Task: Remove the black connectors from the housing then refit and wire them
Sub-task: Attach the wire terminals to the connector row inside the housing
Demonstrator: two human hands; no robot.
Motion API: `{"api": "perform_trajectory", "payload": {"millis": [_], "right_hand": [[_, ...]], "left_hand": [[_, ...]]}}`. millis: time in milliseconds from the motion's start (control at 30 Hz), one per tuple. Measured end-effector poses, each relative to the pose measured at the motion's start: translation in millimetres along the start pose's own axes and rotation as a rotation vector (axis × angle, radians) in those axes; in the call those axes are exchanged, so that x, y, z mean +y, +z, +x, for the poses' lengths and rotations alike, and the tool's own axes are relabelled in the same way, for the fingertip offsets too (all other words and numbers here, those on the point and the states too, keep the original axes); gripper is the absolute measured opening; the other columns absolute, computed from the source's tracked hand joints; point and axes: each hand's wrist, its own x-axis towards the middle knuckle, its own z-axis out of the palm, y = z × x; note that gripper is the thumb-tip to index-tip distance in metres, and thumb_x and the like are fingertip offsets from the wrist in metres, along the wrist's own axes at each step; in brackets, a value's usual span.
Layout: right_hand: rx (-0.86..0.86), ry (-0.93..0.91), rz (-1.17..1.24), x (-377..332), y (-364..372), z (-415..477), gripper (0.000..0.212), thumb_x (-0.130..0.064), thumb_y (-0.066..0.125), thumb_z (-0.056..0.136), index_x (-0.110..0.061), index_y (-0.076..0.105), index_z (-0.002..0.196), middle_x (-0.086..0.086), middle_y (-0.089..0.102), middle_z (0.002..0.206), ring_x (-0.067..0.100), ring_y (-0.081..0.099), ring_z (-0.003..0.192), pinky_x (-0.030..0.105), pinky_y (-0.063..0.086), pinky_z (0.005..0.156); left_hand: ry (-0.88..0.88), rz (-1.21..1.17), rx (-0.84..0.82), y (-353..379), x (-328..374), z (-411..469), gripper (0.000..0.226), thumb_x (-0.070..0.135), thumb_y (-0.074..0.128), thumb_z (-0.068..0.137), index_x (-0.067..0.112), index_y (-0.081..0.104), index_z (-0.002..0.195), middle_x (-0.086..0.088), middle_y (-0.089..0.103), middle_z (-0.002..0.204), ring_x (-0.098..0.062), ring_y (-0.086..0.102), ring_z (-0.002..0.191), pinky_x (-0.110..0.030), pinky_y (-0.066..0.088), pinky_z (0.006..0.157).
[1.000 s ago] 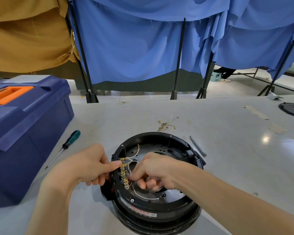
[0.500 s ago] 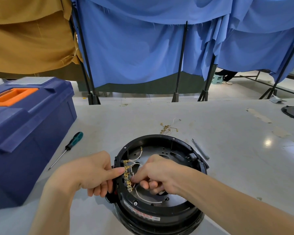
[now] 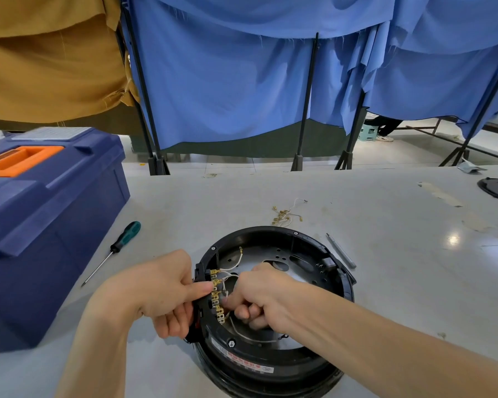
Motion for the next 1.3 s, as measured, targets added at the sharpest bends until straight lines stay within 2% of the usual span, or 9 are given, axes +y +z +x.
{"api": "perform_trajectory", "payload": {"millis": [67,200,367,533,667,800,967,1100,1300], "right_hand": [[0.011,-0.003,0.010,-1,1,-1,0.016,0.009,0.051,0.082,-0.006,0.058,0.079,0.006,0.041,0.038,0.008,0.023,0.026,0.011,0.018,0.034],[0.024,-0.021,0.029,0,4,-1,0.019,0.009,0.046,0.077,-0.007,0.057,0.078,0.010,0.044,0.051,0.009,0.024,0.029,0.011,0.018,0.034],[0.036,-0.026,0.021,1,6,-2,0.021,0.009,0.044,0.077,-0.007,0.056,0.073,0.007,0.043,0.046,0.009,0.025,0.028,0.011,0.019,0.035],[-0.035,-0.055,-0.038,-1,-1,-6,0.017,0.006,0.054,0.083,-0.006,0.056,0.072,0.005,0.042,0.037,0.008,0.023,0.025,0.010,0.019,0.034],[-0.157,-0.097,-0.161,-5,-11,-14,0.028,-0.002,0.060,0.089,-0.005,0.049,0.062,0.004,0.045,0.036,0.007,0.027,0.024,0.009,0.020,0.032],[-0.141,-0.137,-0.274,-13,-15,-17,0.028,-0.006,0.059,0.093,-0.001,0.052,0.066,0.007,0.050,0.043,0.007,0.034,0.025,0.012,0.024,0.029],[-0.011,-0.189,-0.068,-9,-10,-18,0.006,0.002,0.052,0.094,0.004,0.057,0.092,0.012,0.052,0.054,0.009,0.041,0.029,0.015,0.029,0.030],[0.014,-0.220,0.122,-7,-13,-22,0.007,0.005,0.054,0.092,0.009,0.060,0.090,0.011,0.055,0.052,0.009,0.044,0.033,0.016,0.032,0.031],[-0.086,-0.208,-0.270,1,-22,-35,0.026,-0.009,0.060,0.093,0.015,0.061,0.103,0.008,0.057,0.048,0.009,0.043,0.029,0.017,0.030,0.031]], "left_hand": [[0.002,-0.015,-0.002,0,1,0,0.058,0.039,0.048,0.098,-0.002,0.064,0.061,-0.014,0.067,0.055,-0.015,0.056,0.037,-0.024,0.051,0.047],[0.001,-0.011,-0.002,0,3,-1,0.057,0.038,0.047,0.099,-0.003,0.064,0.063,-0.015,0.069,0.058,-0.016,0.058,0.039,-0.025,0.053,0.050],[-0.024,0.023,-0.004,0,6,-2,0.058,0.039,0.047,0.099,-0.005,0.066,0.065,-0.015,0.070,0.061,-0.016,0.060,0.040,-0.024,0.053,0.051],[-0.030,0.003,-0.002,-1,6,-3,0.058,0.040,0.046,0.098,-0.004,0.065,0.065,-0.015,0.070,0.059,-0.016,0.059,0.040,-0.026,0.053,0.052],[-0.043,-0.021,-0.021,-2,3,-7,0.059,0.044,0.047,0.096,-0.003,0.068,0.067,-0.016,0.070,0.061,-0.017,0.058,0.041,-0.027,0.053,0.051],[-0.038,0.007,-0.034,0,4,-9,0.063,0.046,0.044,0.097,0.002,0.069,0.060,-0.013,0.068,0.056,-0.016,0.056,0.038,-0.025,0.050,0.047],[-0.025,0.023,-0.032,2,8,-9,0.062,0.041,0.040,0.101,-0.001,0.068,0.065,-0.011,0.070,0.058,-0.016,0.058,0.040,-0.025,0.053,0.049],[-0.015,0.007,-0.038,1,5,-11,0.059,0.041,0.043,0.100,-0.002,0.069,0.070,-0.012,0.071,0.061,-0.017,0.060,0.043,-0.026,0.054,0.053],[0.000,-0.011,0.014,8,0,-12,0.057,0.040,0.043,0.100,-0.001,0.067,0.068,-0.010,0.069,0.056,-0.019,0.058,0.043,-0.024,0.051,0.049]]}}
